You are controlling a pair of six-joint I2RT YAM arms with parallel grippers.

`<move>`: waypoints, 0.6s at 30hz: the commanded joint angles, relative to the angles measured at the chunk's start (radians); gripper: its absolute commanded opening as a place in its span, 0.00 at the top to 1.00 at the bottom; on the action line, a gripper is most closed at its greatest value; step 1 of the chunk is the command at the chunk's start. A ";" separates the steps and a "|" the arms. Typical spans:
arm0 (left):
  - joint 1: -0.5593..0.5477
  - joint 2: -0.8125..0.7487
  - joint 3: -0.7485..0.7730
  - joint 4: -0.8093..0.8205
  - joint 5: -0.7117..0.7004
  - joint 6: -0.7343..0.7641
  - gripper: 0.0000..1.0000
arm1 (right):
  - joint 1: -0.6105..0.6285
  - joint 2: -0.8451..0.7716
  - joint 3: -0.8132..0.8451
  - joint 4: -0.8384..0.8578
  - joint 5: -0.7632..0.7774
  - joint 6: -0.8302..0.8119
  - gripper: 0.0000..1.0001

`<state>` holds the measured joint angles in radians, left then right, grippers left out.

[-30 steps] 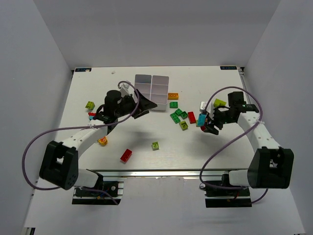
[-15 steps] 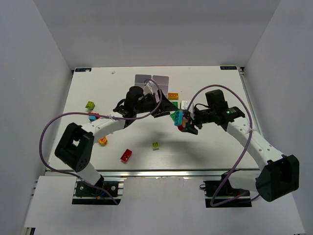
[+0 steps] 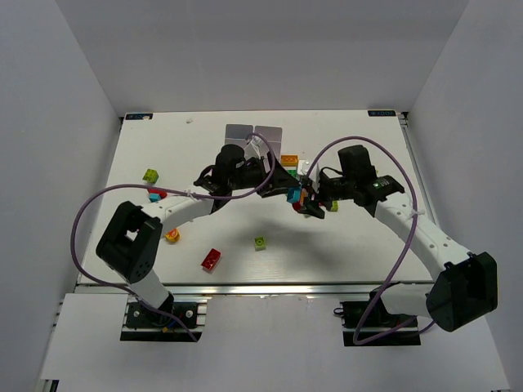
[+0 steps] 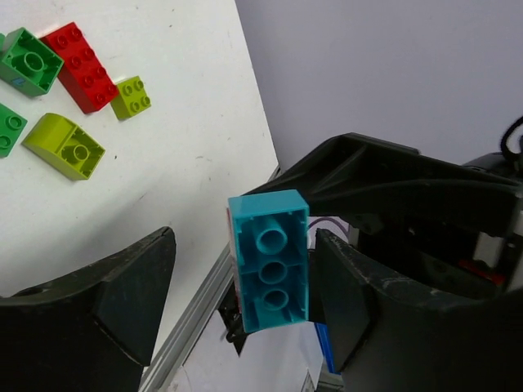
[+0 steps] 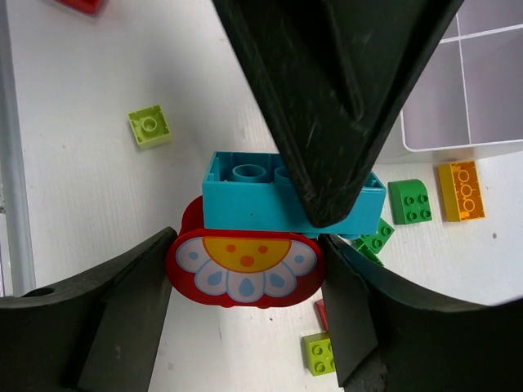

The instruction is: Sort the legos into containers by color

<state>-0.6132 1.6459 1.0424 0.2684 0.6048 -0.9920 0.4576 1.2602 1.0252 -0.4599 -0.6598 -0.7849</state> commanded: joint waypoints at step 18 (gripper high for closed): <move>-0.031 0.048 0.149 -0.173 -0.002 0.101 0.87 | 0.013 -0.010 -0.004 0.087 0.065 0.049 0.94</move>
<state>-0.6380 1.6833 1.1431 0.1547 0.5995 -0.9455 0.4698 1.2659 1.0294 -0.4355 -0.6037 -0.7609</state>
